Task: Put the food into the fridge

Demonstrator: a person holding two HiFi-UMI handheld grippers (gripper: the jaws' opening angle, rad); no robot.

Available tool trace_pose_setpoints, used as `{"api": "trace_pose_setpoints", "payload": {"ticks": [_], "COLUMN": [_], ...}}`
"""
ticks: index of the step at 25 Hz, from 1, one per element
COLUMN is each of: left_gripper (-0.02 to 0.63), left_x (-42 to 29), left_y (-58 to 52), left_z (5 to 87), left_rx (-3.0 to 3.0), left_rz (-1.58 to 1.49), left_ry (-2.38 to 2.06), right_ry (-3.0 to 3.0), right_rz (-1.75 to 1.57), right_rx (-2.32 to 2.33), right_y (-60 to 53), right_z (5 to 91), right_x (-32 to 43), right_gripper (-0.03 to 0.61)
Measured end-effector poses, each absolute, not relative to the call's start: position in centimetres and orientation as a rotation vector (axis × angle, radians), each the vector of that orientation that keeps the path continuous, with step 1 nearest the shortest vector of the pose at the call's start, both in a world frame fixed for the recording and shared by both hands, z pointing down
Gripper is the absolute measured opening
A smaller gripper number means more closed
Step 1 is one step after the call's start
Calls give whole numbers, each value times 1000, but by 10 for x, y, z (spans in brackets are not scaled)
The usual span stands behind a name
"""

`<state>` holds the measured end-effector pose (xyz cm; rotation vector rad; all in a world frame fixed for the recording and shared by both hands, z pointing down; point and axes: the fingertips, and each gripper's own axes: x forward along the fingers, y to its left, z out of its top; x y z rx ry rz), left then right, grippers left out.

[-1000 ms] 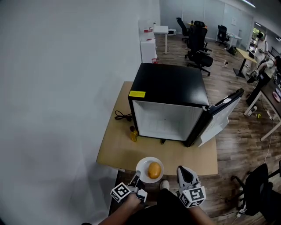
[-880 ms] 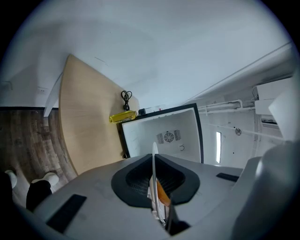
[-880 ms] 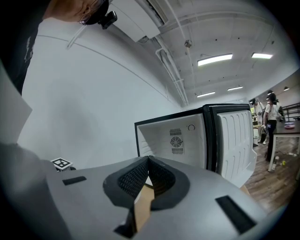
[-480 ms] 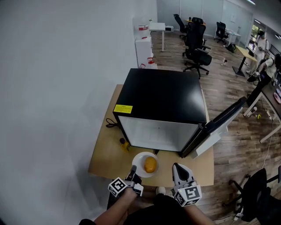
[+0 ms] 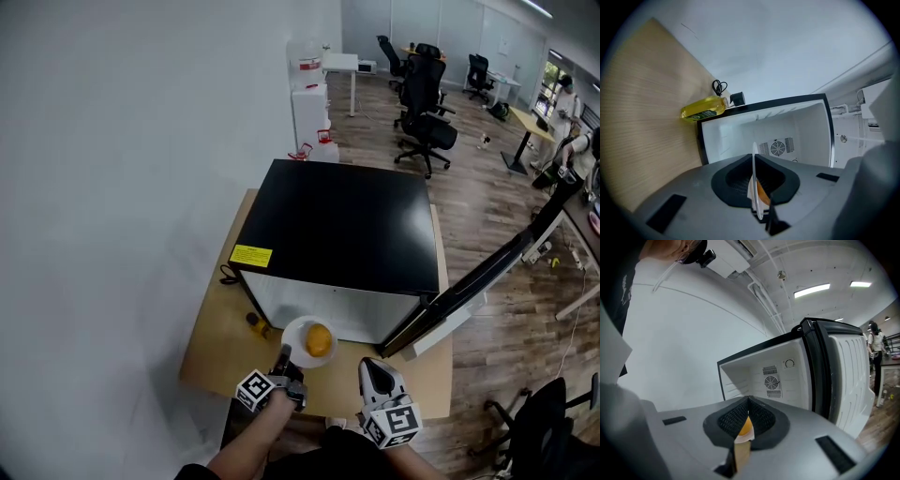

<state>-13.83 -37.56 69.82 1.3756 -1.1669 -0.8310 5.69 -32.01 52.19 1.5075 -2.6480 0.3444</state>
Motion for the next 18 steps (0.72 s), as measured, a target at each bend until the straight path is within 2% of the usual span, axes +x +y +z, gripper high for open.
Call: {"api": "trace_pose_setpoints", "payload": {"ticks": [18], "left_gripper": [21], "left_x": [-138], "left_y": [-474], "left_z": [750], "left_rx": [1360], "left_rz": [-864], "left_ry": [-1261], "right_ry": [-2551], "right_rz": [356], "right_rx": [1626], "right_y": [-394], "right_z": [560], "right_x": [63], "right_gripper": [60]}}
